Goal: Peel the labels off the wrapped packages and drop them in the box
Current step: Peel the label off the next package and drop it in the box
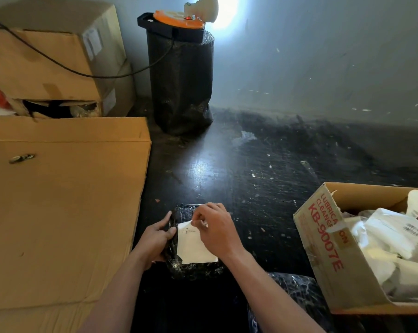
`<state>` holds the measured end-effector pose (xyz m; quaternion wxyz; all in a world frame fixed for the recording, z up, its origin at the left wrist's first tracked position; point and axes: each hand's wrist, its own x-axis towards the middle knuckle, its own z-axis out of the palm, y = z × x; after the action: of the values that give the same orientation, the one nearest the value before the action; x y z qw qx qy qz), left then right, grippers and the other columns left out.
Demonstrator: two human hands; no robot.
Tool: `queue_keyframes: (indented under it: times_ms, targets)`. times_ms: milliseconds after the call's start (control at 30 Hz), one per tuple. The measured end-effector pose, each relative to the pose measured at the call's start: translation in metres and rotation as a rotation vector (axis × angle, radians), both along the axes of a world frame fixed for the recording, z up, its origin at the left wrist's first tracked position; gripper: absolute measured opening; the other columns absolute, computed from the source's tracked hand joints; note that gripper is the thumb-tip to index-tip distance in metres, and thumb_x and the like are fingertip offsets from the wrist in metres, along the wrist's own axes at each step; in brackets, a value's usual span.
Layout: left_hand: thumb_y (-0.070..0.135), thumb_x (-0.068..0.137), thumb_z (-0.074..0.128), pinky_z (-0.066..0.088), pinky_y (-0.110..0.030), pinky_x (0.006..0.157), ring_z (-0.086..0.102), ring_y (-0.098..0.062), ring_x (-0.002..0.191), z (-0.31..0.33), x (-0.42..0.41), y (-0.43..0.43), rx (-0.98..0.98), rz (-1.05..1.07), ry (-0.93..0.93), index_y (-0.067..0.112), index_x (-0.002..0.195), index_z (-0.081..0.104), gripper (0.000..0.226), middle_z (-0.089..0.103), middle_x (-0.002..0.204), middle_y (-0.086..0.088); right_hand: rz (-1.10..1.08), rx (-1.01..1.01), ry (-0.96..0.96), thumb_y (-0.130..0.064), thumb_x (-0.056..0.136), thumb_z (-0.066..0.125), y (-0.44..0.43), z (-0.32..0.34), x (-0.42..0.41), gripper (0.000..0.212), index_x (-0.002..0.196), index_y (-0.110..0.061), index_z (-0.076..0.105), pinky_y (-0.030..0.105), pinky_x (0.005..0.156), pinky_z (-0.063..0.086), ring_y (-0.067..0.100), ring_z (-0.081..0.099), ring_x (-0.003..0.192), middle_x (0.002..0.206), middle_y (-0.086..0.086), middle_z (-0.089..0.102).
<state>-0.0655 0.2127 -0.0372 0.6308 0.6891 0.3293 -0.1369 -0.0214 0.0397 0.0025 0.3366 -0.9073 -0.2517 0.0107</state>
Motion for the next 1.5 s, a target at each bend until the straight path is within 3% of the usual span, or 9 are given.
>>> queue_keyframes:
  times_ms: [100, 300, 467, 633, 833, 1000, 1267, 1433, 1500]
  targets:
    - [0.01, 0.103, 0.054, 0.048, -0.024, 0.043, 0.056, -0.008, 0.052, 0.005, -0.002, -0.003, 0.021, -0.011, -0.015, 0.038, 0.151, 0.044, 0.056, 0.065, 0.082, -0.001, 0.004, 0.064, 0.036, -0.014, 0.09, 0.072, -0.007, 0.016, -0.004, 0.02, 0.085, -0.031, 0.065, 0.038, 0.086, 0.049, 0.01, 0.049, 0.096, 0.086, -0.02, 0.062]
    - [0.014, 0.103, 0.055, 0.054, -0.032, 0.063, 0.063, -0.012, 0.078, 0.012, -0.005, -0.005, 0.049, -0.02, -0.045, 0.038, 0.152, 0.039, 0.057, 0.062, 0.099, 0.009, 0.054, 0.038, 0.077, -0.012, 0.089, 0.073, -0.023, 0.05, -0.003, 0.017, 0.086, -0.028, 0.07, 0.033, 0.089, 0.05, 0.011, 0.056, 0.097, 0.084, -0.021, 0.066]
    - [0.027, 0.093, 0.069, 0.051, -0.047, 0.102, 0.064, -0.029, 0.119, 0.003, -0.012, -0.002, 0.177, -0.097, -0.099, 0.039, 0.152, 0.039, 0.067, 0.062, 0.14, -0.01, 0.011, 0.113, 0.042, -0.007, 0.091, 0.071, -0.033, 0.08, -0.008, 0.018, 0.085, -0.024, 0.072, 0.02, 0.084, 0.048, 0.0, 0.06, 0.09, 0.083, -0.017, 0.068]
    - [0.032, 0.098, 0.06, 0.044, -0.04, 0.108, 0.053, -0.025, 0.132, 0.01, -0.012, -0.01, 0.257, -0.155, -0.109, 0.035, 0.157, 0.032, 0.065, 0.049, 0.153, -0.004, -0.019, 0.045, -0.003, -0.021, 0.093, 0.073, -0.046, 0.108, -0.005, 0.012, 0.091, -0.032, 0.068, 0.034, 0.089, 0.051, 0.013, 0.061, 0.1, 0.088, -0.018, 0.067]
    - [0.031, 0.101, 0.054, 0.038, -0.039, 0.109, 0.044, -0.031, 0.14, 0.019, -0.009, -0.028, 0.402, -0.176, -0.067, 0.022, 0.159, 0.03, 0.064, 0.041, 0.158, -0.008, -0.091, -0.001, -0.05, -0.024, 0.091, 0.076, -0.071, 0.125, -0.006, 0.015, 0.102, -0.03, 0.069, 0.033, 0.085, 0.052, 0.015, 0.064, 0.098, 0.09, -0.012, 0.069]
    - [0.033, 0.095, 0.063, 0.046, -0.04, 0.103, 0.058, -0.031, 0.126, 0.052, 0.005, -0.049, 0.613, -0.128, -0.208, 0.013, 0.146, 0.053, 0.055, 0.061, 0.14, -0.011, -0.135, -0.042, -0.076, -0.012, 0.087, 0.078, -0.097, 0.137, -0.006, 0.011, 0.093, -0.019, 0.072, 0.034, 0.079, 0.058, 0.007, 0.065, 0.083, 0.081, -0.01, 0.07]
    - [0.033, 0.09, 0.069, 0.048, -0.03, 0.101, 0.066, -0.021, 0.115, 0.117, 0.056, -0.15, 0.583, -0.344, -0.507, 0.013, 0.127, 0.069, 0.042, 0.073, 0.121, -0.004, -0.302, -0.174, -0.111, -0.016, 0.091, 0.072, -0.189, 0.172, -0.006, 0.015, 0.079, -0.025, 0.073, 0.032, 0.077, 0.052, 0.014, 0.061, 0.09, 0.093, -0.006, 0.06]
    - [0.031, 0.092, 0.067, 0.047, -0.025, 0.089, 0.067, -0.023, 0.108, 0.135, 0.07, -0.233, 0.575, -0.449, -0.577, 0.016, 0.11, 0.074, 0.024, 0.073, 0.108, -0.003, -0.436, -0.259, -0.075, -0.009, 0.093, 0.066, -0.277, 0.196, -0.003, 0.025, 0.08, -0.031, 0.068, 0.039, 0.074, 0.062, 0.016, 0.066, 0.083, 0.091, -0.005, 0.067]
    - [0.03, 0.094, 0.068, 0.047, -0.019, 0.08, 0.067, -0.02, 0.103, 0.139, 0.074, -0.267, 0.578, -0.485, -0.589, 0.013, 0.117, 0.073, 0.029, 0.073, 0.114, -0.004, -0.468, -0.287, -0.065, -0.006, 0.093, 0.063, -0.311, 0.2, -0.002, 0.024, 0.085, -0.027, 0.068, 0.036, 0.076, 0.061, 0.018, 0.067, 0.085, 0.095, -0.001, 0.069]
